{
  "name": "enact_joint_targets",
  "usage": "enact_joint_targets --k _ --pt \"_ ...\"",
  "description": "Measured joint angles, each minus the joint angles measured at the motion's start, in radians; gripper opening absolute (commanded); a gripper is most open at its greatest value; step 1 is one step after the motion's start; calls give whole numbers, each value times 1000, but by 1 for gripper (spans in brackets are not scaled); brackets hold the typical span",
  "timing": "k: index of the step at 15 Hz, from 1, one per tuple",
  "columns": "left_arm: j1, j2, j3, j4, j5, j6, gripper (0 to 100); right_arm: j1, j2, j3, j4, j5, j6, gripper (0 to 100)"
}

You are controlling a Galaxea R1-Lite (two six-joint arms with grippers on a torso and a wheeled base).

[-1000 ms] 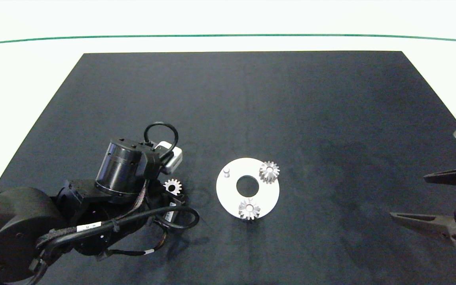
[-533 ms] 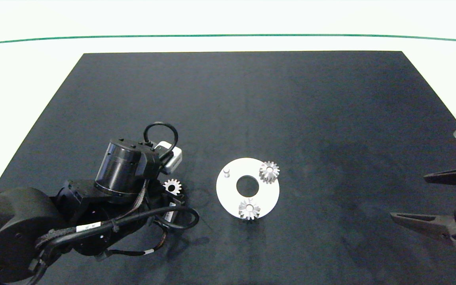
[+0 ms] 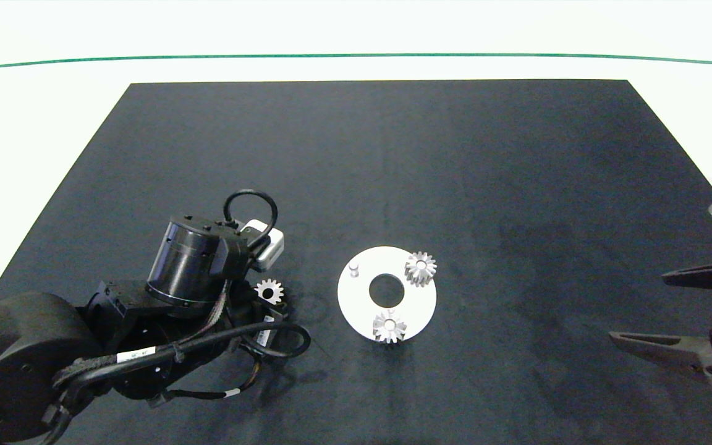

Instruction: Install three planetary gears onto the carrier pins

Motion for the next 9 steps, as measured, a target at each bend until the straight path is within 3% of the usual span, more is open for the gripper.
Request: enact_joint_targets --k 9 --pt "-46 -4 -40 8 1 -17 0 1 -8 -2 0 0 -3 100"
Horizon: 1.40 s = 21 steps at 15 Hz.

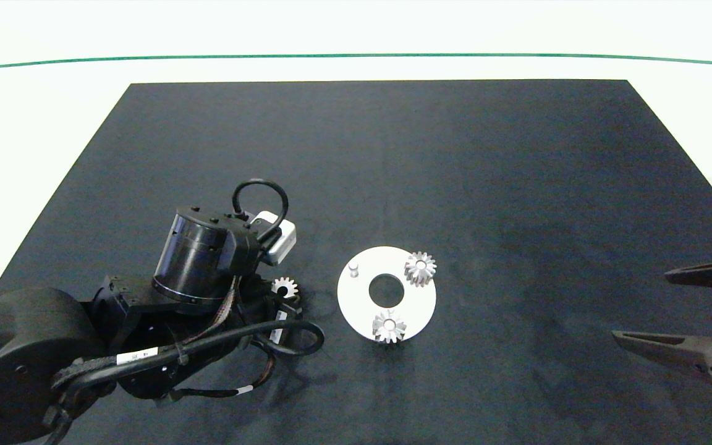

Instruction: Install three planetary gears onto the carrier pins

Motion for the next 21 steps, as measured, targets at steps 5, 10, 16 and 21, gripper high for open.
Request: enact_joint_targets --k 5,10,16,21 --pt "7 -20 -15 13 0 3 0 2 -3 0 0 2 0 100" --pt "4 -63 -99 157 0 3 0 2 -12 -1 1 2 0 100" --pt "7 -68 -99 157 2 1 0 2 -26 -3 2 3 -8 100" --pt "14 -81 -86 159 3 1 0 33 -33 1 3 2 -7 100"
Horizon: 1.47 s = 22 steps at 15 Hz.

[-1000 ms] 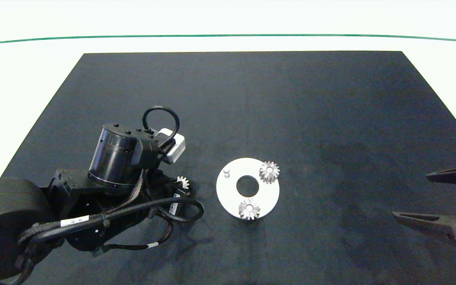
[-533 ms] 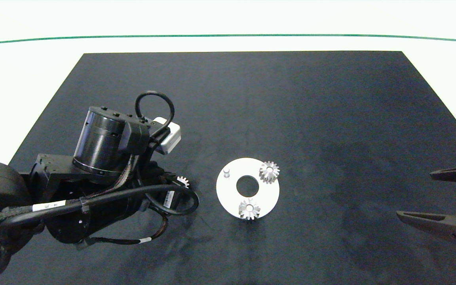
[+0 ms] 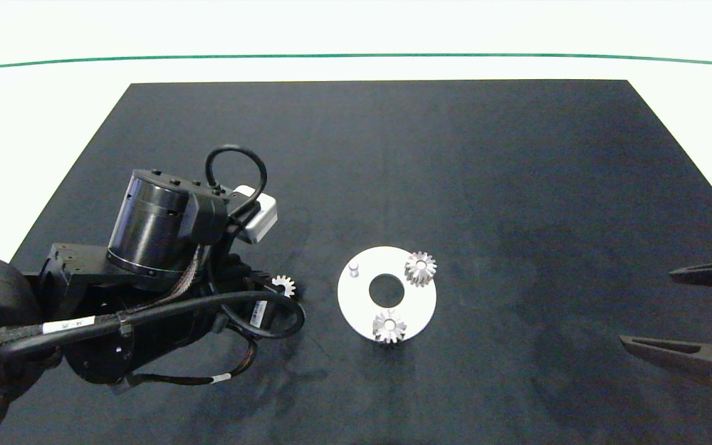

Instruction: Install three planetary gears onto the carrier pins

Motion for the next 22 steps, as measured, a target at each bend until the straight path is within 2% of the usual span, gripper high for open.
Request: enact_joint_targets --k 3,6,7,12,16,19,22 --pt "13 -13 2 16 1 2 0 5 -4 0 -1 -1 0 100" --pt "15 -20 4 16 1 -13 0 6 -14 -1 -1 0 0 100" --pt "15 -24 6 16 1 -14 100 6 -17 -2 -1 0 -1 100" --pt "11 -51 53 16 0 -16 100 11 -29 -2 0 -1 -2 100" --pt "7 -51 47 8 0 -22 100 13 -32 -1 0 -1 -1 100" --pt "7 -44 44 12 0 -78 100 13 -34 0 0 0 -2 100" --pt "8 -41 53 13 1 -88 100 14 -35 0 0 0 -2 100"
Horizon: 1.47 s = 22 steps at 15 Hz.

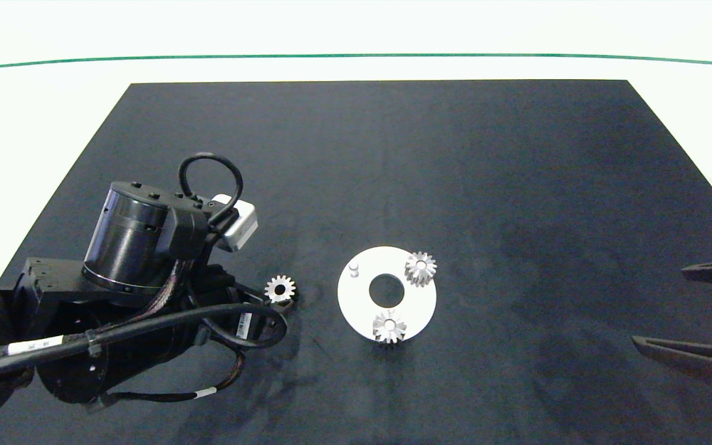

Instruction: Install three planetary gears onto the carrier pins

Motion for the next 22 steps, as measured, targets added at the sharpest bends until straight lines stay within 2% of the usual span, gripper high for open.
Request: enact_joint_targets --k 2,6,13,18,22 --pt "0 1 2 0 -1 -4 100 0 0 0 0 0 0 100" --pt "-2 23 5 -5 -2 -36 100 0 1 0 0 0 0 100" --pt "-8 63 -5 -15 -2 -37 100 0 2 1 0 0 0 100" --pt "-8 102 1 -87 -2 -36 100 0 2 1 0 0 0 100" --pt "-8 128 -3 -94 -2 -34 100 0 2 1 0 0 0 100"
